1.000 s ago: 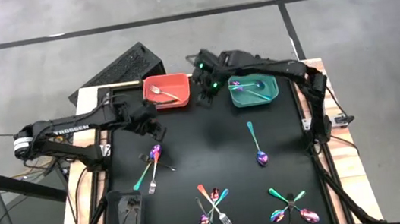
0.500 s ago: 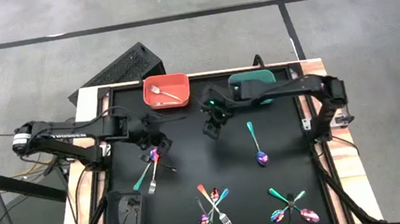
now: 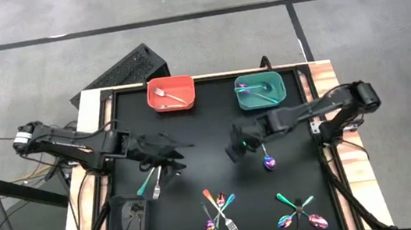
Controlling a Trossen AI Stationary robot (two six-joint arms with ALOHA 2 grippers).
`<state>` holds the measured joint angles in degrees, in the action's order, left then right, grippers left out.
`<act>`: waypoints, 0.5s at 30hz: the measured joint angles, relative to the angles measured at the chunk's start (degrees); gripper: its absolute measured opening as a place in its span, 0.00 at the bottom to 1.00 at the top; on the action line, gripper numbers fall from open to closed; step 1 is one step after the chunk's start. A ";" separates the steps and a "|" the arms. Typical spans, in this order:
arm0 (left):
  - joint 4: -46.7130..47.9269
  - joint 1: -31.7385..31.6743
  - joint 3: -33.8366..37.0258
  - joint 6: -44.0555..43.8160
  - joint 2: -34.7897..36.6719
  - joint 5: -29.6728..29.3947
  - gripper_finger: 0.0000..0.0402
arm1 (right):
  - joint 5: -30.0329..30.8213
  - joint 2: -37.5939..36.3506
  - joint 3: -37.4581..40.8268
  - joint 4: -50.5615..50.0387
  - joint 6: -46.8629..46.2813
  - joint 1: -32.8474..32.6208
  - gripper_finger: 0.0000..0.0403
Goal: Sort silverware by color (type)
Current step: Put the blue spoon into the blue bin
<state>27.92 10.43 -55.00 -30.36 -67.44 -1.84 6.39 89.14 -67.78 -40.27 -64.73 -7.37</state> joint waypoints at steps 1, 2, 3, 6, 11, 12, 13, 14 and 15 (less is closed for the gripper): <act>0.18 0.69 0.00 0.36 0.00 0.01 0.43 | -0.05 0.00 0.43 0.31 -1.88 -1.51 0.54; 0.13 1.42 0.00 0.83 0.00 -0.02 0.43 | -0.08 0.19 0.73 0.70 -3.57 -2.98 0.54; 0.13 2.26 0.00 1.30 0.00 -0.05 0.43 | -0.07 0.48 0.76 1.37 -5.02 -4.35 0.54; 0.13 4.83 0.00 3.28 0.00 -0.10 0.43 | -0.04 1.86 0.76 7.02 -8.58 -8.26 0.54; 0.50 8.80 0.00 5.08 0.00 -0.40 0.43 | -0.17 7.11 0.74 21.87 -10.02 -13.27 0.54; 1.07 9.49 0.00 5.09 0.00 -0.90 0.43 | -0.17 8.43 0.65 25.17 -10.71 -13.97 0.54; 2.06 10.17 0.00 5.07 0.00 -1.49 0.43 | -0.17 9.67 0.58 27.23 -11.16 -14.62 0.54; 2.95 10.81 0.00 5.02 0.00 -1.99 0.43 | -0.24 10.88 0.65 28.27 -11.70 -15.23 0.54; 3.58 11.37 0.00 4.96 0.00 -2.55 0.43 | -0.28 12.29 0.74 29.59 -12.17 -15.67 0.54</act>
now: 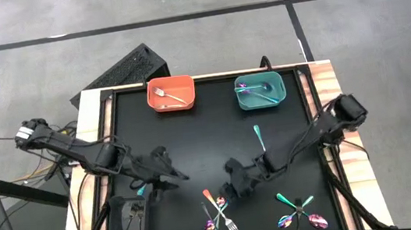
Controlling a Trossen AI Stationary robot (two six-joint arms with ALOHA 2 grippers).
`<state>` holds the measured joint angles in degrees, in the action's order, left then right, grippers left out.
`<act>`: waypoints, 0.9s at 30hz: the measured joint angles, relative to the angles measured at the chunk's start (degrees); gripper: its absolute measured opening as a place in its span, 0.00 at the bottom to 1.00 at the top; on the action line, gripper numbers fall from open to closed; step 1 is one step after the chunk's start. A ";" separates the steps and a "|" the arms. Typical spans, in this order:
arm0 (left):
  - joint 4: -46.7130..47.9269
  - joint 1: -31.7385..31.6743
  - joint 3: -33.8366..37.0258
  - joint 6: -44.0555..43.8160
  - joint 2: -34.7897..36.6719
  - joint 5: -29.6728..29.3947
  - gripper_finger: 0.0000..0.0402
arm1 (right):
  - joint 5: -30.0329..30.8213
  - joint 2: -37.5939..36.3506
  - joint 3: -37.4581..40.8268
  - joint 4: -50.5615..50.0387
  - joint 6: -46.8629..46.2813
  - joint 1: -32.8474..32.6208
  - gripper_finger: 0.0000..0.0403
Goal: Sort silverware by color (type)
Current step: Put the blue spoon into the blue bin
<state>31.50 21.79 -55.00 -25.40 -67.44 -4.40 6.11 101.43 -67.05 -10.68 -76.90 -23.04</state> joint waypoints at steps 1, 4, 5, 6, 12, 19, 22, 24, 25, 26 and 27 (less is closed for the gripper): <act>0.76 0.53 0.00 -0.08 0.00 -0.49 0.43 | -0.10 1.35 -0.01 2.18 -0.42 -0.21 0.54; 2.87 1.63 0.02 -0.18 0.00 -1.98 0.43 | -0.54 4.18 0.04 4.73 -1.53 -0.42 0.54; 3.26 1.95 0.00 -0.59 0.00 -2.67 0.43 | -1.37 5.04 -0.06 6.64 -2.07 -0.32 0.54; 3.78 2.14 0.02 -1.05 0.00 -3.42 0.43 | -2.30 5.63 -0.13 6.99 -2.58 -0.14 0.54; 4.76 3.15 0.02 -3.79 -0.02 -5.57 0.43 | -8.14 7.06 -0.97 3.46 -2.80 -0.83 0.53; 7.30 3.36 0.02 -4.22 -0.02 -8.53 0.43 | -12.26 6.91 -1.64 -0.13 -2.17 -3.35 0.44; 7.06 3.14 0.02 -3.76 -0.02 -8.49 0.43 | -12.25 6.91 -1.60 -0.38 -1.51 -3.55 0.41; 7.00 3.14 0.02 -3.20 -0.02 -8.49 0.43 | -12.08 6.91 -1.60 -0.92 -1.07 -3.02 0.39; 6.99 3.14 0.02 -2.82 -0.02 -8.49 0.43 | -11.94 6.91 -1.60 -1.11 -0.91 -2.62 0.39; 7.00 3.14 0.02 -2.60 -0.02 -8.51 0.43 | -11.87 6.91 -1.60 -1.40 -0.61 -2.28 0.38; 6.92 3.14 0.02 -2.31 -0.02 -8.51 0.43 | -11.85 6.91 -1.60 -1.59 -0.11 -1.95 0.38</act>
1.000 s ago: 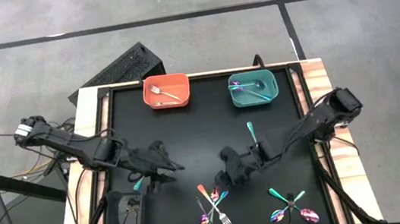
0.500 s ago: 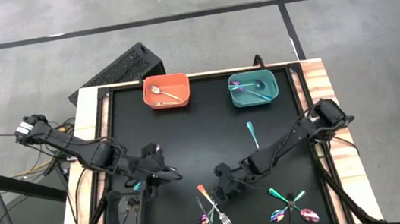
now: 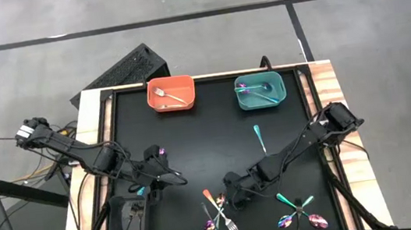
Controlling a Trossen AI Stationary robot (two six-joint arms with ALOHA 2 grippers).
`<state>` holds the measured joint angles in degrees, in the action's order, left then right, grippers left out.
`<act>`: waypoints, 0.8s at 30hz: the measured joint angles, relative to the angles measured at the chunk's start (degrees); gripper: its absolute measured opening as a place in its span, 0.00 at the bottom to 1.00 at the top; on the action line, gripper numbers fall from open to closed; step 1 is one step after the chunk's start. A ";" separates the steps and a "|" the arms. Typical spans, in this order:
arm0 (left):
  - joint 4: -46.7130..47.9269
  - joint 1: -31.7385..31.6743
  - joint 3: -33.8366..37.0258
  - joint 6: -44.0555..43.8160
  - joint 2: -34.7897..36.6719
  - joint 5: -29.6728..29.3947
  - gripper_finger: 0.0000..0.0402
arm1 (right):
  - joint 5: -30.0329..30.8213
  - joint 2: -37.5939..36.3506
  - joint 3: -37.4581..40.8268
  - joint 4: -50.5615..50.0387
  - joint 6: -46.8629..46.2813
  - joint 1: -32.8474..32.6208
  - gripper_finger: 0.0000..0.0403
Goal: Sort silverware by color (type)
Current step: Put the blue spoon into the blue bin
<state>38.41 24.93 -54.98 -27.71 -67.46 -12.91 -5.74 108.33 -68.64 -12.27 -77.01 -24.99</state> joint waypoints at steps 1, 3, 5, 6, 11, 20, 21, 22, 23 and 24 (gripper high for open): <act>-0.02 -0.04 0.00 0.11 0.00 0.02 0.43 | 0.05 0.00 0.00 -0.11 0.43 0.39 0.37; -0.04 -0.35 0.00 0.10 0.00 0.02 0.43 | 0.07 0.00 0.00 -0.93 0.98 1.06 0.36; -0.06 -0.59 0.00 -0.16 0.00 0.07 0.43 | 0.05 0.00 0.00 -1.18 2.42 1.71 0.35; -0.03 -0.70 0.00 -0.32 0.00 0.06 0.43 | -0.11 0.00 0.00 -1.10 3.67 1.98 0.35; -0.18 -0.72 0.00 -0.41 0.00 0.02 0.43 | -2.45 0.00 0.02 -1.24 10.27 2.73 0.36; -0.18 -1.94 0.00 0.23 0.00 -1.38 0.43 | -1.94 0.01 0.02 1.70 17.00 5.31 0.47; -0.18 -2.34 0.00 0.26 0.00 -1.35 0.43 | -2.01 0.44 0.02 1.72 17.03 5.85 0.49; -0.17 -2.74 0.00 0.26 0.00 -1.34 0.43 | -2.30 1.20 0.00 2.19 16.78 6.35 0.50; -0.18 -3.13 0.00 0.24 0.00 -1.30 0.43 | -2.75 1.82 -0.02 2.25 16.13 6.73 0.50; -0.16 -3.43 0.00 0.05 0.00 -1.18 0.43 | -2.85 2.58 0.04 1.74 15.76 7.09 0.51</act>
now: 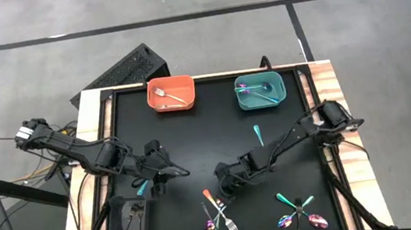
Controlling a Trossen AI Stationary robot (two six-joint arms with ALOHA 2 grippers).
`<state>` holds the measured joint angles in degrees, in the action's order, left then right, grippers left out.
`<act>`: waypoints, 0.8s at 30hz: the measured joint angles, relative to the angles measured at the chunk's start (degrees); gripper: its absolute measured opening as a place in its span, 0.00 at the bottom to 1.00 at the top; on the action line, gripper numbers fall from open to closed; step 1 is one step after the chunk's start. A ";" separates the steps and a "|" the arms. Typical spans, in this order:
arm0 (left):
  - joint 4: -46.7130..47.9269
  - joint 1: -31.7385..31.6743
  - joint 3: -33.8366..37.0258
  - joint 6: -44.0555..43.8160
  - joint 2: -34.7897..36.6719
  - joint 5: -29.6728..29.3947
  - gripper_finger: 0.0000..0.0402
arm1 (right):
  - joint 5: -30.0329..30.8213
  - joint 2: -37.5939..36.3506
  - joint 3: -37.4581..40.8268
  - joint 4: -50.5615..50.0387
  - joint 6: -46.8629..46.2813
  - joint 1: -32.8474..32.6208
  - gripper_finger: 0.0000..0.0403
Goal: Sort silverware by color (type)
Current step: Put the blue spoon into the blue bin
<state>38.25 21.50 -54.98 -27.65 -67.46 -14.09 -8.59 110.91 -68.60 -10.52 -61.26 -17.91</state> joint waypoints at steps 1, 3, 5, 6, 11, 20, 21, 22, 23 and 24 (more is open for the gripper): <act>0.10 -0.20 0.00 -0.38 0.00 0.04 0.43 | -0.28 0.78 0.11 0.14 -0.04 0.29 0.51; 0.19 -0.28 0.00 -1.06 -0.02 0.12 0.43 | -0.76 1.88 0.08 1.75 -0.16 0.49 0.51; 0.25 -0.26 0.00 -1.65 -0.02 0.15 0.43 | -2.51 2.72 0.07 2.76 -0.21 0.67 0.50; 0.32 -0.24 0.00 -1.97 -0.02 0.21 0.43 | -3.54 2.92 0.07 3.43 -0.48 0.92 0.49; 1.00 -0.20 0.00 -2.11 -0.02 0.32 0.43 | -5.81 3.17 0.00 3.33 -0.27 1.22 0.27; 0.92 -3.44 0.00 0.87 -0.02 3.31 0.43 | -3.78 -3.58 0.01 -0.06 2.23 2.19 0.02; 0.94 -4.08 0.00 0.85 -0.02 3.60 0.43 | -2.38 -5.29 0.07 -2.13 3.30 2.54 0.02; 0.93 -4.64 0.00 0.85 -0.03 3.75 0.43 | -1.13 -7.20 0.03 -4.04 4.54 3.02 0.02; 0.95 -5.18 0.00 0.92 -0.04 3.80 0.43 | 0.08 -9.38 -0.08 -7.27 6.41 3.60 0.02; 0.91 -5.87 0.00 1.15 -0.04 3.78 0.43 | 1.51 -11.61 -0.08 -11.04 8.25 4.40 0.02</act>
<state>39.16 15.63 -54.98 -26.51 -67.51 -10.30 -7.08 99.31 -68.69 -21.57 -53.00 -13.51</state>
